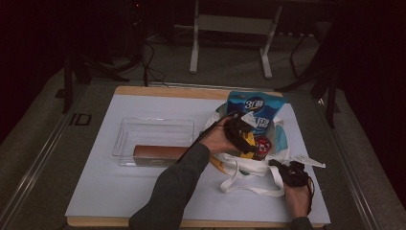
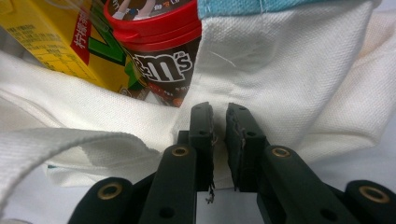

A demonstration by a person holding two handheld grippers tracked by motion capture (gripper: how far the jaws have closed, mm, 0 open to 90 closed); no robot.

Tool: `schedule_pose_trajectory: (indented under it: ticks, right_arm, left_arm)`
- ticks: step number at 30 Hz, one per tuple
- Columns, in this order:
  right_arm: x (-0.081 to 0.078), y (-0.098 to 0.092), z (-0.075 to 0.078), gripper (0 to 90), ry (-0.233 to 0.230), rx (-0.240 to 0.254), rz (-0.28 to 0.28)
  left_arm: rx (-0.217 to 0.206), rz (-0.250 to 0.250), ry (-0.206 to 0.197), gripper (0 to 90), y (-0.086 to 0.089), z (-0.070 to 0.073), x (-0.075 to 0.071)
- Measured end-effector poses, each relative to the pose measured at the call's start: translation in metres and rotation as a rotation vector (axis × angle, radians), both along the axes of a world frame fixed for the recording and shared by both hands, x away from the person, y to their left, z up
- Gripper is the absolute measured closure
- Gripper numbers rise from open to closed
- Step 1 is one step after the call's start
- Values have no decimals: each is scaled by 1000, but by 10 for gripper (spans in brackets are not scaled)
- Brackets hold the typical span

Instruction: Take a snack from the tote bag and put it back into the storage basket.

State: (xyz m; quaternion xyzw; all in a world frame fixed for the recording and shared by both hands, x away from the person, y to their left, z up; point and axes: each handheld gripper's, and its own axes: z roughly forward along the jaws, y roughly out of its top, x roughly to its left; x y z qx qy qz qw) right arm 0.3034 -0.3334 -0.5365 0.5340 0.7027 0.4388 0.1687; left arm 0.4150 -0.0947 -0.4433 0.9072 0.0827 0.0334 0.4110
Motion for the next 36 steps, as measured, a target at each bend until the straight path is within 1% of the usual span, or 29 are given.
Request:
schedule_pose_trajectory:
  ticks: [4, 9, 14, 15, 19, 22, 23, 26, 31, 36]
  right_arm:
    - [0, 0, 0, 809, 0, 0, 0]
    - [0, 0, 0, 809, 1, 1, 0]
    - [0, 0, 0, 809, 0, 1, 0]
    - [0, 0, 0, 809, 0, 1, 0]
    - [0, 0, 0, 809, -1, -1, 1]
    - [0, 0, 0, 809, 0, 0, 1]
    - [0, 0, 0, 808, -1, 0, 1]
    - [0, 0, 0, 808, -2, 0, 1]
    - [0, 0, 0, 808, -2, 1, 3]
    - [-1, -1, 0, 806, -2, 0, 4]
  left_arm:
    - [5, -6, -9, 174, -7, 0, -1]
    - [-5, -5, -32, 174, -12, -1, -2]
    - [-15, -9, -33, 174, -14, -3, -1]
    - [-20, -13, -28, 174, -14, -3, -1]
    - [-20, -15, -36, 175, -16, -3, -1]
    - [-36, -18, -37, 175, -19, -3, -2]
    - [-34, -25, -41, 175, -22, -4, -2]
    - [-15, -33, -39, 178, -25, -7, -2]
    - [-39, -28, -24, 190, -21, -8, -1]
    - [-66, -32, -1, 191, -13, -5, 1]
